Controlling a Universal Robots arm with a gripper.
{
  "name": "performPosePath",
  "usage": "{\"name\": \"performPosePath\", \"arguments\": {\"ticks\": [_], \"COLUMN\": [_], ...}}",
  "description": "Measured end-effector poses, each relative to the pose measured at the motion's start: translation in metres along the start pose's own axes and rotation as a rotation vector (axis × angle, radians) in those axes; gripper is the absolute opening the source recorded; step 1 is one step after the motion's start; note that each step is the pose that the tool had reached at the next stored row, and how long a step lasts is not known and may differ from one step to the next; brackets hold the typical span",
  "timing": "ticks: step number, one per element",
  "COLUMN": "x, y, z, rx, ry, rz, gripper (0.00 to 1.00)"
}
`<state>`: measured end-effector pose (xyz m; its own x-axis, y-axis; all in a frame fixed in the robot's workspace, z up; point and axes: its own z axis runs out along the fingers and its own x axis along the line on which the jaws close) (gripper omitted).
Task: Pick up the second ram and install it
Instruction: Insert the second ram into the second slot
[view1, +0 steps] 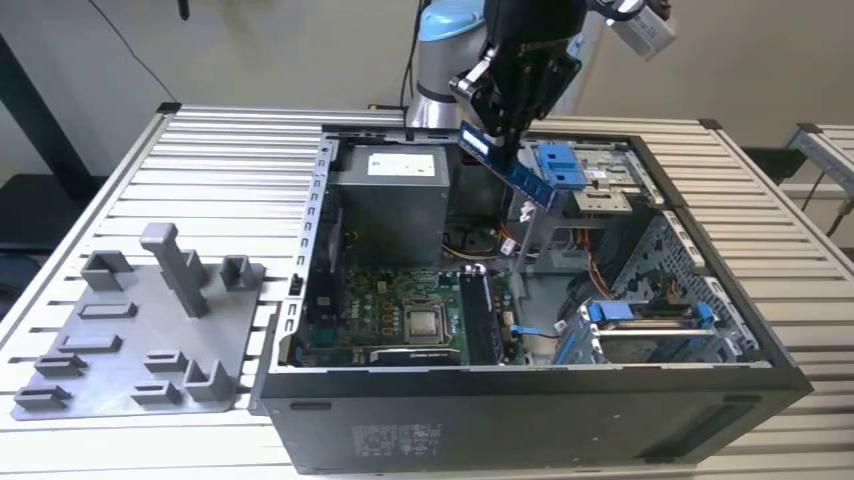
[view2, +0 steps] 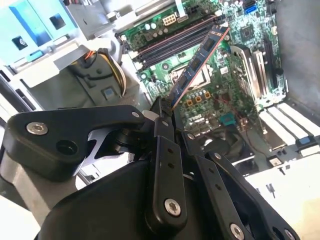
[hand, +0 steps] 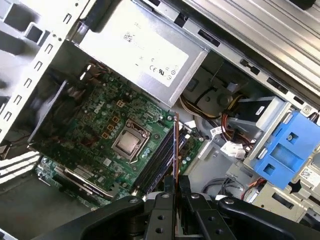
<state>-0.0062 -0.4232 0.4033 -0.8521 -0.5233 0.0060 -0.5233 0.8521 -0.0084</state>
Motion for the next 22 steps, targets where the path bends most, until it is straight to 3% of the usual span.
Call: {"name": "performPosePath", "arguments": {"ticks": [22], "x": [0.0009], "y": [0.0006], "z": [0.0032], "rx": [-0.0017], "ry": [0.0026], "rz": [0.304], "gripper": [0.14]}}
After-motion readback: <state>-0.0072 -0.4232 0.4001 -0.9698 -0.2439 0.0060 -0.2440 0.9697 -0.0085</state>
